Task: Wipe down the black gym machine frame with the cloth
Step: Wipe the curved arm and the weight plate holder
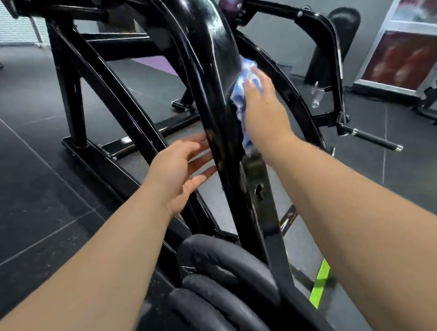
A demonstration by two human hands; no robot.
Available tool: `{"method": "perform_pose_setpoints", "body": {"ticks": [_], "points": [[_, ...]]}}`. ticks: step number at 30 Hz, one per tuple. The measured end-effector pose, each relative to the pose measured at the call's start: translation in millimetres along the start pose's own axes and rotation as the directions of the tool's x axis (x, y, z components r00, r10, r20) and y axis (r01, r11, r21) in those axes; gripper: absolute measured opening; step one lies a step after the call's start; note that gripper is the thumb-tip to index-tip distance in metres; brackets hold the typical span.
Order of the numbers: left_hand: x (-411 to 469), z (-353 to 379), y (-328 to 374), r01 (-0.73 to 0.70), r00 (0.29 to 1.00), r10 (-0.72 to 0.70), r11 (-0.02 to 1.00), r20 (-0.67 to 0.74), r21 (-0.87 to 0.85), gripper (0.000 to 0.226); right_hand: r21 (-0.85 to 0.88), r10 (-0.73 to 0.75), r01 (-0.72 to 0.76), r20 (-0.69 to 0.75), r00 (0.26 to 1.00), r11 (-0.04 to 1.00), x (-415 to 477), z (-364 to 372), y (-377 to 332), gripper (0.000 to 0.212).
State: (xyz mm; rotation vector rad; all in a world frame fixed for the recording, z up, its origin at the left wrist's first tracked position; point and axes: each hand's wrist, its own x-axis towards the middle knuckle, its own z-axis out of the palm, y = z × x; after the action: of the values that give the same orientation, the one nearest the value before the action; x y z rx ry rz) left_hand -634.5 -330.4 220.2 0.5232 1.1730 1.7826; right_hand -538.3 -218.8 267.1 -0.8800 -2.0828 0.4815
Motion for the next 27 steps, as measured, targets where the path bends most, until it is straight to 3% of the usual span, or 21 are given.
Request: {"method": "perform_pose_setpoints", "body": {"ticks": [2, 5, 7, 8, 9, 11, 12, 13, 14, 15, 16, 17, 18, 20, 22, 24, 27], "points": [[0.4, -1.2, -2.4, -0.025, 1.000, 0.025, 0.997, -0.003, 0.067, 0.029, 0.023, 0.128, -0.132, 0.135, 0.983, 0.991, -1.7, -4.3, 23.8, 0.022], [-0.1, -2.8, -2.1, -0.073, 0.997, 0.067, 0.983, 0.040, 0.171, 0.027, -0.040, 0.393, -0.407, 0.360, 0.846, 0.913, -50.9, -8.7, 50.8, 0.034], [-2.6, -3.7, -1.0, -0.096, 0.995, 0.085, 0.971, 0.058, 0.219, 0.027, -0.071, 0.491, -0.510, 0.416, 0.766, 0.857, -55.8, -18.7, 46.1, 0.037], [-3.2, -3.2, -1.2, -0.108, 0.993, 0.096, 0.969, 0.067, 0.222, 0.027, -0.008, 0.555, -0.600, 0.392, 0.734, 0.800, -44.2, -21.4, 30.5, 0.040], [-3.6, -2.6, -1.9, -0.111, 0.993, 0.099, 0.973, 0.069, 0.204, 0.028, 0.189, 0.543, -0.626, 0.352, 0.763, 0.756, -27.4, -22.3, 18.1, 0.040], [-4.8, -2.3, -5.0, -0.098, 0.994, 0.089, 0.984, 0.065, 0.147, 0.030, 0.558, 0.441, -0.507, 0.261, 0.859, 0.658, 3.6, -18.8, 0.5, 0.031], [-4.8, -2.7, -6.9, -0.090, 0.994, 0.082, 0.987, 0.067, 0.135, 0.030, 0.594, 0.403, -0.460, 0.237, 0.884, 0.660, 6.9, -12.1, -3.9, 0.032], [-5.0, -3.8, -8.7, -0.082, 0.995, 0.073, 0.988, 0.067, 0.135, 0.030, 0.560, 0.441, -0.515, 0.274, 0.854, 0.649, 3.3, -5.9, 4.2, 0.038], [-5.9, -4.6, -11.0, -0.074, 0.996, 0.066, 0.988, 0.066, 0.138, 0.030, 0.518, 0.537, -0.649, 0.372, 0.757, 0.557, -7.8, -2.9, 5.0, 0.049], [-5.9, -4.4, -13.0, -0.076, 0.995, 0.067, 0.987, 0.068, 0.143, 0.030, 0.439, 0.651, -0.785, 0.448, 0.613, 0.438, -19.7, 0.4, 16.2, 0.064], [-5.1, -3.8, -15.4, -0.081, 0.995, 0.071, 0.985, 0.068, 0.152, 0.030, 0.354, 0.745, -0.867, 0.454, 0.488, 0.351, -34.3, 1.2, 26.7, 0.072], [-4.6, -2.7, -17.7, -0.086, 0.995, 0.076, 0.983, 0.066, 0.164, 0.030, 0.322, 0.785, -0.885, 0.422, 0.453, 0.338, -50.4, -3.6, 31.5, 0.068], [-3.8, -0.6, -19.9, -0.092, 0.995, 0.083, 0.979, 0.057, 0.183, 0.030, 0.280, 0.771, -0.856, 0.376, 0.515, 0.435, -61.0, -5.1, 38.8, 0.055], [-1.9, 3.5, -22.3, -0.101, 0.995, 0.094, 0.970, 0.043, 0.219, 0.029, 0.262, 0.654, -0.681, 0.193, 0.732, 0.684, -64.6, -8.5, 46.1, 0.036], [-0.5, 4.4, -22.4, -0.089, 0.996, 0.083, 0.972, 0.038, 0.218, 0.028, 0.242, 0.386, -0.394, 0.083, 0.919, 0.887, -61.9, -7.3, 33.7, 0.040], [-1.5, 4.1, -21.3, -0.065, 0.998, 0.061, 0.980, 0.027, 0.186, 0.028, 0.188, 0.111, -0.116, 0.035, 0.993, 0.975, -77.8, -1.0, 21.8, 0.054], [-6.7, 0.1, -19.4, -0.047, 0.998, 0.041, 0.985, 0.040, 0.168, 0.028, 0.027, -0.164, 0.162, 0.121, 0.979, 0.986, -137.4, 5.4, 57.2, 0.062]]}}
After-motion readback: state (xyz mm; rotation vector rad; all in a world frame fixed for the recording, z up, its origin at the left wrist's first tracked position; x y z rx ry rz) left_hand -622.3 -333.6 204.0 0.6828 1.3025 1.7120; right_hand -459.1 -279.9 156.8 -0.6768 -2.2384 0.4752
